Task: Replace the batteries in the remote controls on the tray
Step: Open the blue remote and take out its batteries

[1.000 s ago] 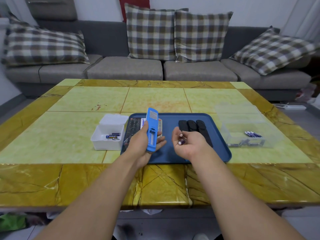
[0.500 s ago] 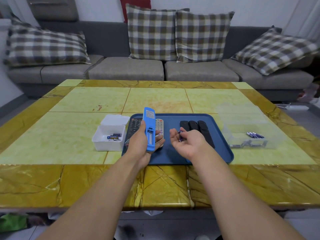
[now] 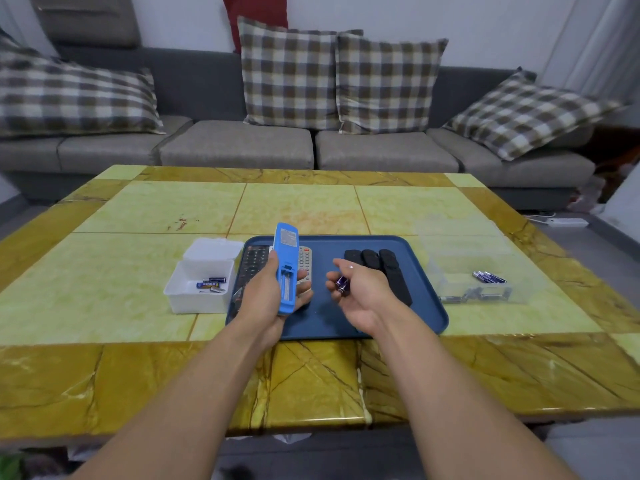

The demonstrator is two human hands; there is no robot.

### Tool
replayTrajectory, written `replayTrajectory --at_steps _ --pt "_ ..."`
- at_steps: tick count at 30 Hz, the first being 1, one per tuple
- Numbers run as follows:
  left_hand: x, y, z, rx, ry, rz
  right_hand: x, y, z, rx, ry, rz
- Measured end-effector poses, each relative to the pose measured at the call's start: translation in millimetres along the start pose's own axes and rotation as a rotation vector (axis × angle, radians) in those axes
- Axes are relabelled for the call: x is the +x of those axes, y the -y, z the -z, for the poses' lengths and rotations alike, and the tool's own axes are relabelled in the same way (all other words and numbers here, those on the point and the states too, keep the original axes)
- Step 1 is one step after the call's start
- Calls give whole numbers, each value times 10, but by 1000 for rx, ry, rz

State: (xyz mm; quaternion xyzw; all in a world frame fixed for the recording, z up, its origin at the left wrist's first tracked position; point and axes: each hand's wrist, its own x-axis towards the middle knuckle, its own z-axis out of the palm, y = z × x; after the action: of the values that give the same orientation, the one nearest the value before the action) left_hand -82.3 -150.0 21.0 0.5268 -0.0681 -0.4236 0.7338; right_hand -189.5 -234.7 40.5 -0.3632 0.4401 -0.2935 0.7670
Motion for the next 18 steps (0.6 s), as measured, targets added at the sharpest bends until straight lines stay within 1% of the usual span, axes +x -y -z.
replayTrajectory --at_steps 4,7,9,12,15,18 --pt "-23 -37 23 0 37 10 11 16 11 131 34 -45" --pt "-68 -79 31 -8 71 -8 28 -14 9 100 59 -51" --pt "-83 -97 45 -25 93 -40 34 -39 0 26 87 7" --pt "-105 -131 81 -73 151 -51 36 -52 -29 -96 147 155" --pt "-129 -163 101 -102 197 -52 36 -61 -39 -94 217 217" --pt "-130 -184 118 -99 162 -61 48 -93 -31 -98 226 241"
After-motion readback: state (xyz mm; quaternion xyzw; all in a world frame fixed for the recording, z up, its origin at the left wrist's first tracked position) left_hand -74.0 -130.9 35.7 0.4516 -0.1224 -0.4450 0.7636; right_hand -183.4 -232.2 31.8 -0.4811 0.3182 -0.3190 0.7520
